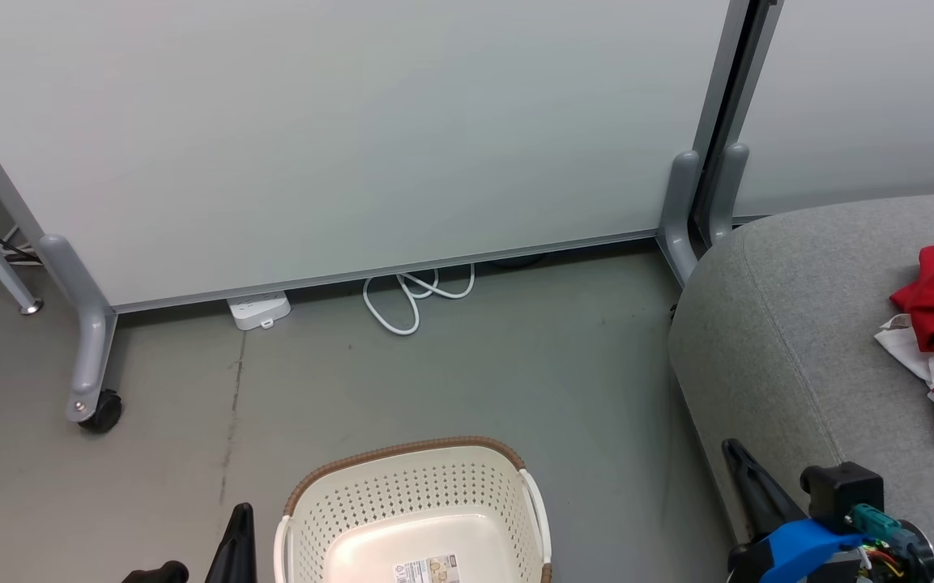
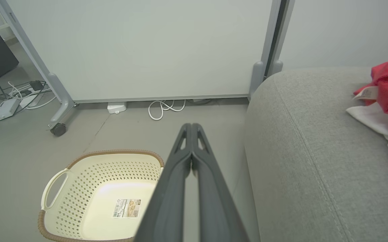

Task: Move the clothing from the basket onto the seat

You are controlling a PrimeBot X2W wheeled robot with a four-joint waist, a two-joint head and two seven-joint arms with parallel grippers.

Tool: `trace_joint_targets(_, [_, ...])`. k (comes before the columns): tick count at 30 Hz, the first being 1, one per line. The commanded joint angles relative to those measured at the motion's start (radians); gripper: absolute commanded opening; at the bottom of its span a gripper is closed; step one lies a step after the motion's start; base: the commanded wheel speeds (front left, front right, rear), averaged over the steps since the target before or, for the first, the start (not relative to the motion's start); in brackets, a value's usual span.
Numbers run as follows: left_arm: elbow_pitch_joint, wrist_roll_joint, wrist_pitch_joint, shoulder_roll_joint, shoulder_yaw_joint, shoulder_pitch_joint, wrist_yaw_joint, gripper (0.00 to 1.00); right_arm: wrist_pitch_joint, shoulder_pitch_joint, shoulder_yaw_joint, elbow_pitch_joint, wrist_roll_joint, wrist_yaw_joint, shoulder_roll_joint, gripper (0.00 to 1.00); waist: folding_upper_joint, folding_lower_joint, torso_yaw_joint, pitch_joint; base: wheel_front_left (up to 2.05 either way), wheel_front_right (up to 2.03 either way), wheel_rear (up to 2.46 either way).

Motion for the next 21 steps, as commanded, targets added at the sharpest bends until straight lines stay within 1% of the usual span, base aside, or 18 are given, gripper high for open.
trace_joint_targets(1, [-0.014, -0.049, 0.014, 0.001, 0.007, -0.013, 0.000, 0.00, 0.008, -0.010, -0.008, -0.011, 0.056, 0.000, 0.000, 0.00, -0.0001, 0.0000, 0.000, 0.000, 0.00, 0.00, 0.00])
trace_joint_targets(3, [-0.018, -0.085, 0.024, 0.001, 0.011, -0.018, 0.000, 0.00, 0.013, -0.012, -0.012, -0.011, 0.098, 0.000, 0.001, 0.00, -0.0001, 0.0000, 0.000, 0.001, 0.00, 0.00, 0.00])
trace_joint_targets(4, [-0.018, -0.085, 0.024, 0.001, 0.011, -0.018, 0.000, 0.00, 0.013, -0.012, -0.012, -0.011, 0.098, 0.000, 0.001, 0.00, -0.0001, 0.0000, 0.000, 0.001, 0.00, 0.00, 0.00])
trace_joint_targets(21, [-0.044, -0.356, 0.102, 0.000, 0.044, -0.061, -0.001, 0.00, 0.044, -0.030, -0.040, -0.017, 0.416, 0.000, 0.005, 0.00, -0.0001, 0.0000, 0.001, 0.003, 0.00, 0.00, 0.00])
